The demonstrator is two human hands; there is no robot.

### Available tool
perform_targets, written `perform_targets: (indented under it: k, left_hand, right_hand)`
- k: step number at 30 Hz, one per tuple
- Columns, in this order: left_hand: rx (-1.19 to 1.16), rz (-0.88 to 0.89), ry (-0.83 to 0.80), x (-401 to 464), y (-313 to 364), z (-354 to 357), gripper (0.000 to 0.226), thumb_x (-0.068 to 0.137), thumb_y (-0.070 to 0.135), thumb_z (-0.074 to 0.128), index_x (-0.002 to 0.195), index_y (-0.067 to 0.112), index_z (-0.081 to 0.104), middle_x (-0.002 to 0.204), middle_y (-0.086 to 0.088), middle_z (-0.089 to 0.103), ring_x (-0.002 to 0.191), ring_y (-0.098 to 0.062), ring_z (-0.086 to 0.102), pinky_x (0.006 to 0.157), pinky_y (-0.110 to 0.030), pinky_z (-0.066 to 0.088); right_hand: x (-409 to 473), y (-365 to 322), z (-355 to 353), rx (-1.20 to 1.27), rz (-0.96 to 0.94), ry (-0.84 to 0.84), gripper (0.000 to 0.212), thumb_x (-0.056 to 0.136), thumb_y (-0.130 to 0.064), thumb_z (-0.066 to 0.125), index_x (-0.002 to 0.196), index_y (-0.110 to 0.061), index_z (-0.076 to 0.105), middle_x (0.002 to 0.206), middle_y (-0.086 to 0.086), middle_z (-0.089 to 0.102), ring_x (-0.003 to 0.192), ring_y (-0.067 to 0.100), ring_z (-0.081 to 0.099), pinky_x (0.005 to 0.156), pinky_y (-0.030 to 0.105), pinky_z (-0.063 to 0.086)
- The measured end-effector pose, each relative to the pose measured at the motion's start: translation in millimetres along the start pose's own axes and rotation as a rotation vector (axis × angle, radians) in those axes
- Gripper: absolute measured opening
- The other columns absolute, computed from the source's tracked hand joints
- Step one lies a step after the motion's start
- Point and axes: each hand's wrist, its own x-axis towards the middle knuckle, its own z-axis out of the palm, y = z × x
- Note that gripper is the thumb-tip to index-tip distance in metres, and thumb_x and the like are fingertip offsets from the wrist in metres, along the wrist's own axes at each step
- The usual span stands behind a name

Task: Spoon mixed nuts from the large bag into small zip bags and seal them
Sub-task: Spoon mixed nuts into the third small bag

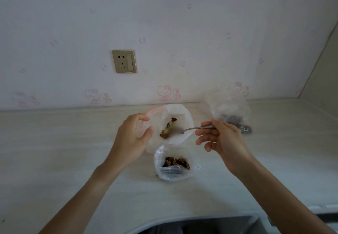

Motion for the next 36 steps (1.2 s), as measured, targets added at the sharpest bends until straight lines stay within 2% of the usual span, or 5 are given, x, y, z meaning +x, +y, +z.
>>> perform_targets:
  k: [12,20,24,31,36]
  left_hand:
    - [0.238,-0.092,-0.227,-46.1,18.0,16.3,0.028,0.099,0.057,0.057,0.090,0.034,0.071,0.066,0.014,0.068,0.061,-0.004,0.065,0.057,-0.024,0.043]
    - [0.154,-0.089,-0.236,-40.5,11.1,17.8,0.020,0.102,0.037,0.063,0.083,0.040,0.067,0.058,0.011,0.070,0.048,-0.002,0.065,0.051,-0.011,0.040]
    - [0.193,-0.100,-0.218,-37.7,9.6,12.6,0.017,0.102,0.037,0.064,0.089,0.031,0.074,0.059,0.008,0.068,0.052,-0.004,0.066,0.058,-0.026,0.050]
    - [0.180,-0.111,-0.231,-38.5,14.9,5.3,0.019,0.100,0.045,0.064,0.090,0.031,0.074,0.057,0.020,0.067,0.053,-0.003,0.065,0.062,-0.031,0.055]
    - [0.146,-0.143,-0.140,-32.6,7.8,4.1,0.029,0.093,0.056,0.067,0.077,0.032,0.068,0.059,0.012,0.067,0.056,-0.005,0.064,0.060,-0.031,0.054]
  right_hand:
    - [-45.3,13.6,-11.2,-0.179,-0.087,-0.044,0.041,0.111,-0.027,0.041,0.099,0.004,0.066,0.080,0.024,0.073,0.060,0.037,0.070,0.040,0.032,0.048]
    - [-54.4,23.3,-13.3,-1.047,-0.750,-0.232,0.042,0.109,-0.035,0.033,0.108,-0.014,0.070,0.082,-0.005,0.070,0.068,0.014,0.068,0.058,0.033,0.057]
    - [-56.5,22.6,-15.6,-1.357,-1.120,-0.314,0.038,0.110,-0.031,0.039,0.101,-0.010,0.070,0.076,-0.001,0.062,0.059,0.017,0.055,0.048,0.038,0.051]
    - [-52.1,21.7,-16.4,-0.783,-0.709,-0.136,0.035,0.108,-0.034,0.040,0.099,-0.017,0.069,0.076,-0.007,0.071,0.066,0.011,0.069,0.055,0.017,0.050]
    - [-38.4,19.4,-8.9,-0.243,-0.364,-0.008,0.038,0.109,-0.028,0.042,0.096,-0.003,0.068,0.074,0.015,0.071,0.061,0.031,0.068,0.043,0.033,0.049]
